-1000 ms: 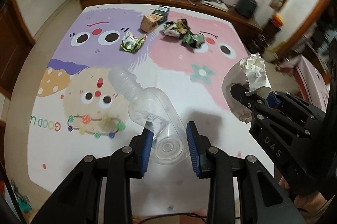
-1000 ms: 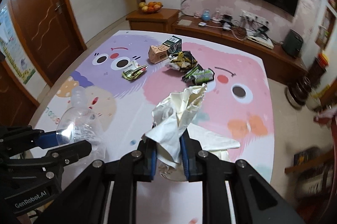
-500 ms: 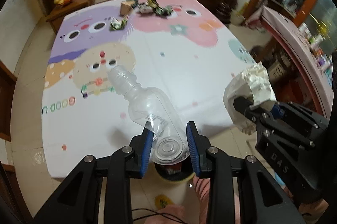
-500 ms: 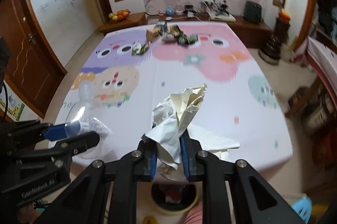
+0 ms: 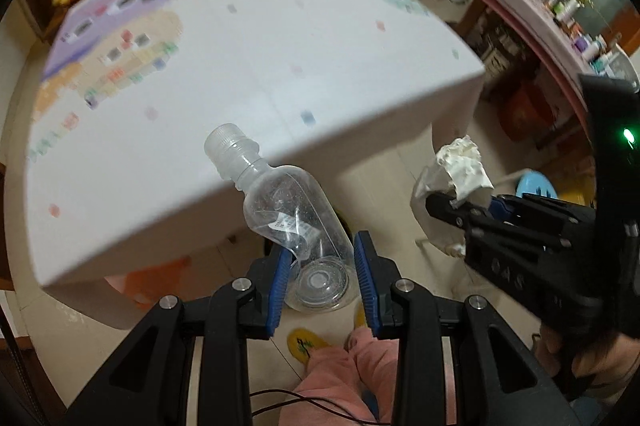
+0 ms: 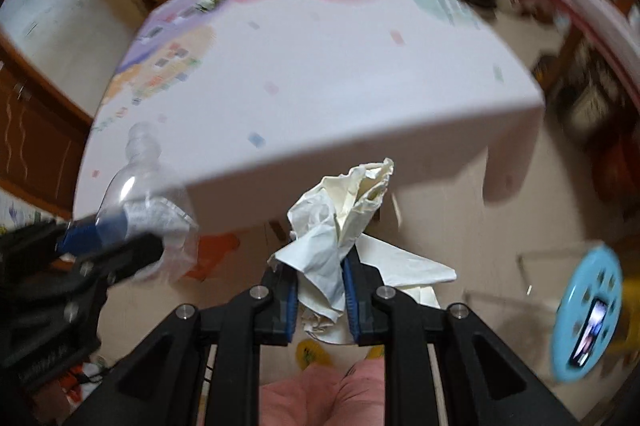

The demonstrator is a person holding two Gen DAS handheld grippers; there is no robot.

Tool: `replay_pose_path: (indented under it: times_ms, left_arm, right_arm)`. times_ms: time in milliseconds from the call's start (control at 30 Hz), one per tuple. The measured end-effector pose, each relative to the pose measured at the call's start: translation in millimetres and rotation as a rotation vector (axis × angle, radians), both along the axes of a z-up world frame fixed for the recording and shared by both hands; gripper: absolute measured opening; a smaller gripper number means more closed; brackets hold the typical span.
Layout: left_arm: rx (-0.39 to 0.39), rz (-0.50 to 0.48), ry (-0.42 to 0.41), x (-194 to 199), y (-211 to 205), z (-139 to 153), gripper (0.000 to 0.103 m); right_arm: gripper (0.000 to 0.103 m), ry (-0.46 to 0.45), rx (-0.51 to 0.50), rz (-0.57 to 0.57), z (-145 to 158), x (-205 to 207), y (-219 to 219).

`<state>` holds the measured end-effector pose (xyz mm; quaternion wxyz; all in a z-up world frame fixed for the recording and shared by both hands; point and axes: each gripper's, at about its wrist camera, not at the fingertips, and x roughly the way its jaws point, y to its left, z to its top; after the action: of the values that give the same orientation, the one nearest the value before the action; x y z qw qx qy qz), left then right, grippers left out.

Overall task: Collect trash
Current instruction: 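Lower both held items down over the trash bin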

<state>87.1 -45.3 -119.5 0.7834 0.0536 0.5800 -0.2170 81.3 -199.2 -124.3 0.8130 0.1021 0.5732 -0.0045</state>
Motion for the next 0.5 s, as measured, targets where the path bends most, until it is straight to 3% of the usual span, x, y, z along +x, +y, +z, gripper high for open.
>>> replay_pose_path:
  times_ms: [133, 500]
  left_arm:
    - [0.025, -0.021, 0.043, -10, -18, -53, 0.03]
    - [0.071, 0.003, 0.087, 3, -46, -224, 0.031]
  right_arm:
    - [0.019, 0.06, 0.065, -0.071, -50, -12, -21]
    - [0.019, 0.143, 0.19, -0.155, -225, -13, -55]
